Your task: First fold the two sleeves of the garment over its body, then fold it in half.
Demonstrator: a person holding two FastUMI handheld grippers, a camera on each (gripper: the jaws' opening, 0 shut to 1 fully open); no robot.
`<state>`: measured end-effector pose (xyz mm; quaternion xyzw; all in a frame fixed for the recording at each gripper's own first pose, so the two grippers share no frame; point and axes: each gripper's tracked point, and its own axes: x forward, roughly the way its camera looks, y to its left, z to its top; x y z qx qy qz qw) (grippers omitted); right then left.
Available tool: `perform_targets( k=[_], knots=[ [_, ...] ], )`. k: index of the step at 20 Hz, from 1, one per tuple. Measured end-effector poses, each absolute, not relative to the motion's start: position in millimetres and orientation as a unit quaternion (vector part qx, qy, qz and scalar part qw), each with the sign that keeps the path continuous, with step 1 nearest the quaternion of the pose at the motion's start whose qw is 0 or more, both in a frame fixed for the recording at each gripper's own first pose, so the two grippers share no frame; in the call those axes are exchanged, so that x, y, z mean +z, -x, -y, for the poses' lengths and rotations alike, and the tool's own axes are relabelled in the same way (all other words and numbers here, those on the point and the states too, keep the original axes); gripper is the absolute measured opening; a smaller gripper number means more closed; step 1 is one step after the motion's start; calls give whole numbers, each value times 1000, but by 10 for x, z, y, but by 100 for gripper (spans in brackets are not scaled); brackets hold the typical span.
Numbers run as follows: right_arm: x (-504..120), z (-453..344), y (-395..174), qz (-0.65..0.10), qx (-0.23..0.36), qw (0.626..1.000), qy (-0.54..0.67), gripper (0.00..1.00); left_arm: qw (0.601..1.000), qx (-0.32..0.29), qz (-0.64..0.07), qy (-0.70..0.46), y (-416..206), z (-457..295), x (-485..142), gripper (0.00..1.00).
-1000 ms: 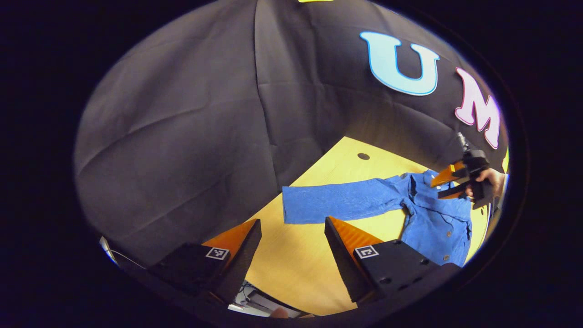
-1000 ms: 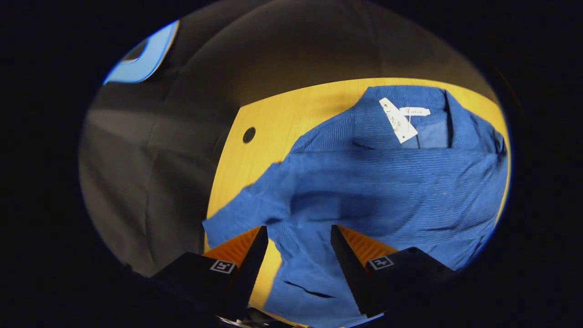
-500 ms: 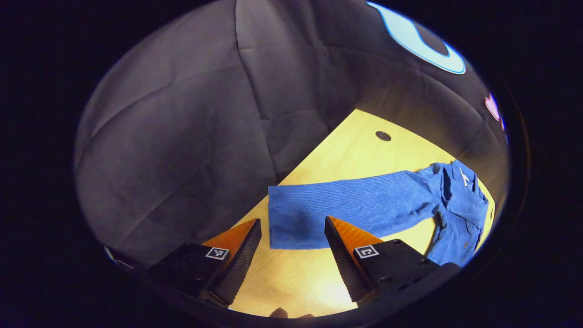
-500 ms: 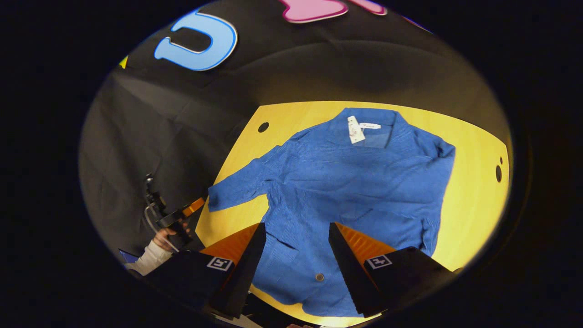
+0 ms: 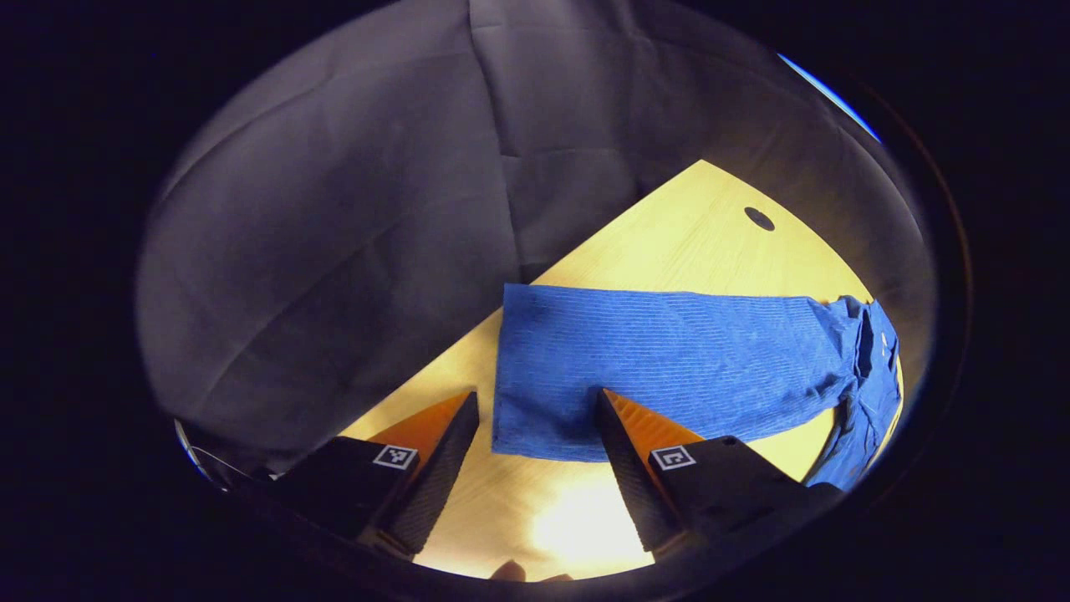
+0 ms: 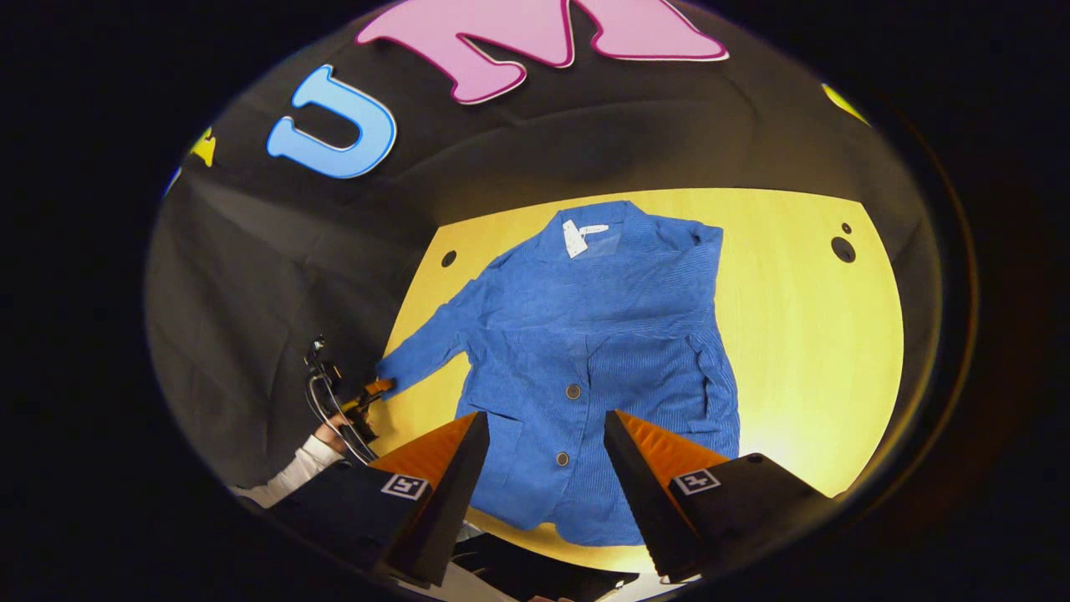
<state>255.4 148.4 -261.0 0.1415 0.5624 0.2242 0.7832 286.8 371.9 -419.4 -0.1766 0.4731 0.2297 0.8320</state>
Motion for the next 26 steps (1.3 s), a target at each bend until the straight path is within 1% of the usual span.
perform_targets(
  k=[2,3,4,5,6,9,10,12,15,17,19,22,26],
  knots=[
    [-2577,-1423,-2471,-566,221,784,-132,90,832,205,-490,157,-2885,-3677,-4185,84],
    [-2580,-1394,-2441,-568,219,783,-126,90,829,207,-493,162,-2891,-3670,-4162,75],
    [-2546,-1399,-2376,-569,219,783,-127,90,825,213,-494,175,-2910,-3644,-4156,77],
    [-2493,-1419,-2344,-567,219,783,-136,90,823,220,-492,180,-2911,-3664,-4137,71],
    [-2441,-1442,-2317,-564,220,782,-147,90,823,220,-490,187,-2950,-3666,-4197,71],
    [-2382,-1242,-2223,-561,216,784,-153,90,817,206,-489,226,-3032,-3591,-4084,7],
    [-2390,-1163,-2156,-561,212,787,-145,90,816,202,-492,226,-3016,-3604,-4113,8],
    [-2380,-1005,-2023,-563,200,790,-141,90,821,191,-486,230,-3043,-3609,-4099,0],
    [-2381,-781,-1940,-560,179,791,-167,90,820,173,-485,248,-3053,-3594,-4071,0],
    [-2396,-608,-1928,-554,162,795,-186,90,823,164,-466,281,-3103,-3571,-3900,0],
    [-2436,-484,-1924,-550,153,797,-197,90,838,154,-441,283,-3206,-3576,-3608,0],
    [-2516,-360,-1919,-551,151,794,-208,90,871,118,-402,257,-3378,-3393,-3043,0],
    [-2516,-284,-1942,-544,160,792,-225,90,906,48,-348,236,-3671,-2783,-2212,0]
  ],
)
